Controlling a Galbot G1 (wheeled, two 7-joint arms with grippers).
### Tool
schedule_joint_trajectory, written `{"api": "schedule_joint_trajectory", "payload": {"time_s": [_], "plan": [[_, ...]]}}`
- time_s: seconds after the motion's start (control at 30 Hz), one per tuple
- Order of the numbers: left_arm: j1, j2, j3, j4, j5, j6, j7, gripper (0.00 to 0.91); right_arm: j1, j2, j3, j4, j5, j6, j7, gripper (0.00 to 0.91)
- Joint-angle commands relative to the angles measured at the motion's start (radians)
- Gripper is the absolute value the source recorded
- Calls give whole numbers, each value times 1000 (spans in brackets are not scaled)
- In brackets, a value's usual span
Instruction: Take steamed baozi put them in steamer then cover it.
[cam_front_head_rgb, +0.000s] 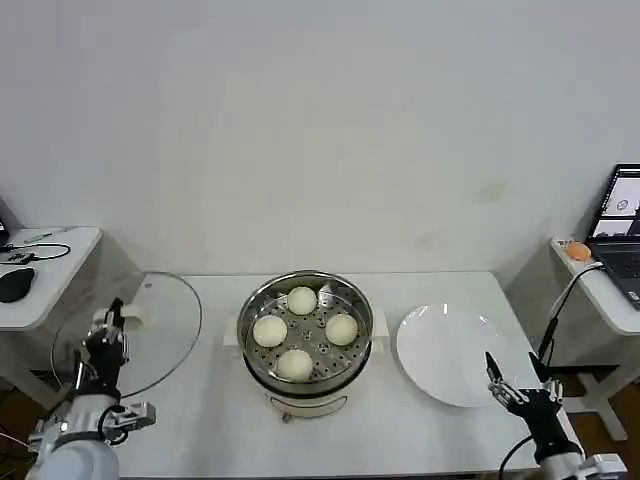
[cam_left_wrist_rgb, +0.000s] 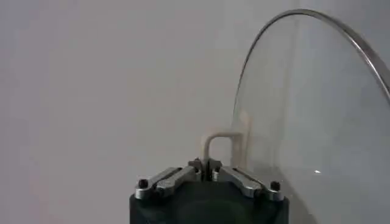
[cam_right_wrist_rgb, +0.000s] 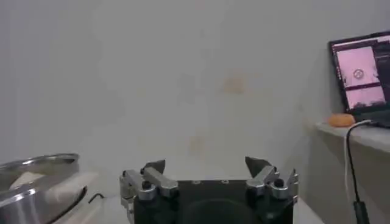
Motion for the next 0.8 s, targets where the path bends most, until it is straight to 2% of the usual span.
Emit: {"api": "schedule_joint_trajectory", "payload": {"time_s": [0.03,0.13,0.33,0.43,0.53,0.8], "plan": [[-14,25,97,-286,32,135,121,0,-11,4,16,13,0,-2,0,907],[-12,61,172,-294,-18,152,125,0,-11,6,21,15,-1,-4,1,907],[-57,126,425,-292,-92,216,118,0,-25,34,33,44,-28,-6,1,907],[-152,138,581,-237,-8,325,60,0,-43,62,45,66,-54,-2,0,907],[-216,115,648,-172,40,409,22,0,-65,96,56,100,-78,-3,-1,907],[-287,-5,668,-117,165,439,166,0,-54,124,64,115,-117,-13,0,907]]}}
